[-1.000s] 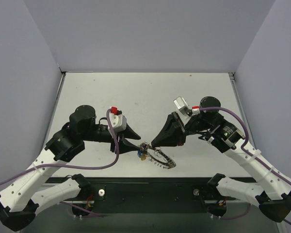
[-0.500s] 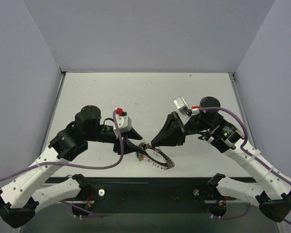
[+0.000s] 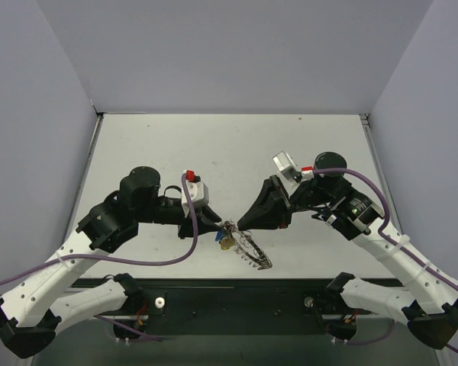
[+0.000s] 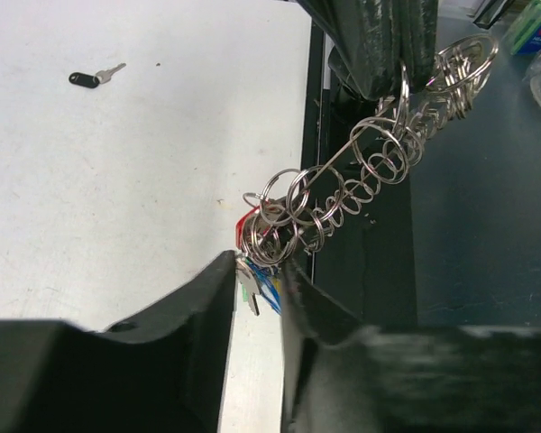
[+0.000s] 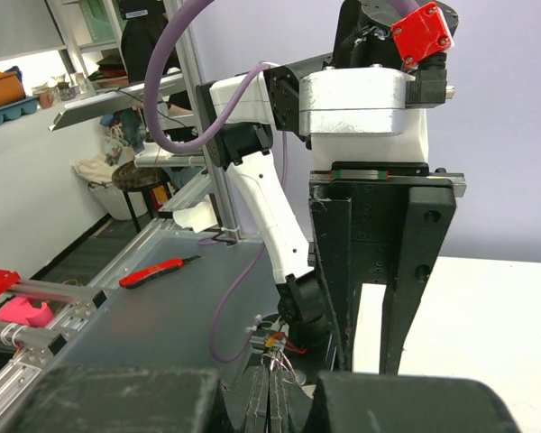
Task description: Put the keys on the keyring
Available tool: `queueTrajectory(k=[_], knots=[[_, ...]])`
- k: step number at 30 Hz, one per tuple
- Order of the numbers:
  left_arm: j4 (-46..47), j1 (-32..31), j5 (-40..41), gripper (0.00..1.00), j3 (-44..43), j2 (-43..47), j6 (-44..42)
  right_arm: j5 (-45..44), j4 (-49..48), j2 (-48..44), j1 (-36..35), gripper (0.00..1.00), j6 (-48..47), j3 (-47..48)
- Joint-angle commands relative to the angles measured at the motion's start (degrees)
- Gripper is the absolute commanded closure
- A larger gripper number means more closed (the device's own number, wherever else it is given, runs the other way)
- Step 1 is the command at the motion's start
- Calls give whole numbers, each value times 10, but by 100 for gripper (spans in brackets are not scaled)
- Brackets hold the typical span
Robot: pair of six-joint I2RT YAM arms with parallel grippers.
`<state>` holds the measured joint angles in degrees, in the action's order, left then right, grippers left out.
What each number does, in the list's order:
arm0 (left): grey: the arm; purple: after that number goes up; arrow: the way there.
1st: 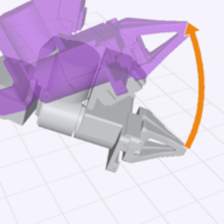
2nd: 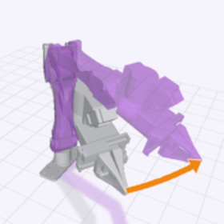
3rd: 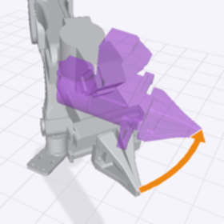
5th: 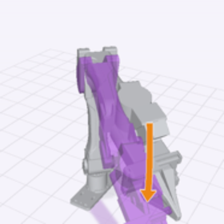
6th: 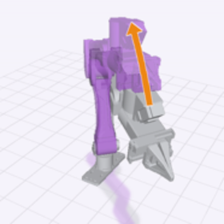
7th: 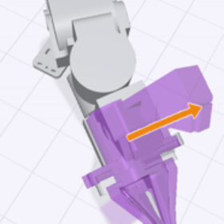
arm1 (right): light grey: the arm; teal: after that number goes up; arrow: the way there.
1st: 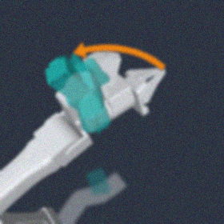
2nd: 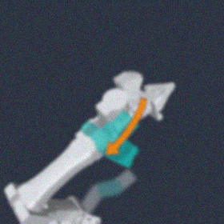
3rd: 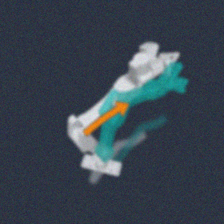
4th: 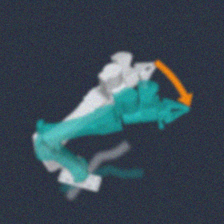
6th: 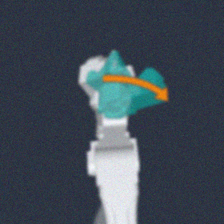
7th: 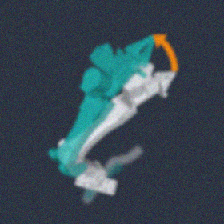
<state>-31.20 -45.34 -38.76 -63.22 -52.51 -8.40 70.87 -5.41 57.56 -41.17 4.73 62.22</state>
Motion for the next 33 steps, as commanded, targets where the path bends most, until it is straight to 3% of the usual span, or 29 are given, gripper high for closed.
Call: queueTrajectory(k=[1, 3, 5, 6, 7, 10, 15, 22, 29, 33], knots=[[2, -4, 17, 71, -14, 7, -11, 16, -58, -15, 4, 100, -3, 2], [3, -4, 18, 78, -12, 7, -11, 16, -58, -16, 4, 100, -2, 2], [10, -4, 22, 78, -13, 8, -8, 16, -58, -17, 4, 100, -2, 1], [11, -4, 22, 76, -13, 8, -8, 16, -58, -17, 4, 100, -2, 1], [17, -3, 22, 65, -12, 8, -7, 17, -58, -17, 3, 100, -2, 1], [27, -4, 18, 50, -12, 14, -2, 16, -58, -17, 4, 100, -2, -1], [29, -4, 11, 47, -15, 20, 1, 16, -58, -19, 4, 100, -3, -2], [45, -4, 8, 54, -9, 14, 8, 18, -59, -19, 3, 100, -2, -3], [54, -4, 17, 70, -11, 12, 9, 18, -58, -19, 3, 100, -2, -5], [69, -4, 18, 71, -6, 13, 13, 19, -58, -18, 3, 100, -2, -6]])
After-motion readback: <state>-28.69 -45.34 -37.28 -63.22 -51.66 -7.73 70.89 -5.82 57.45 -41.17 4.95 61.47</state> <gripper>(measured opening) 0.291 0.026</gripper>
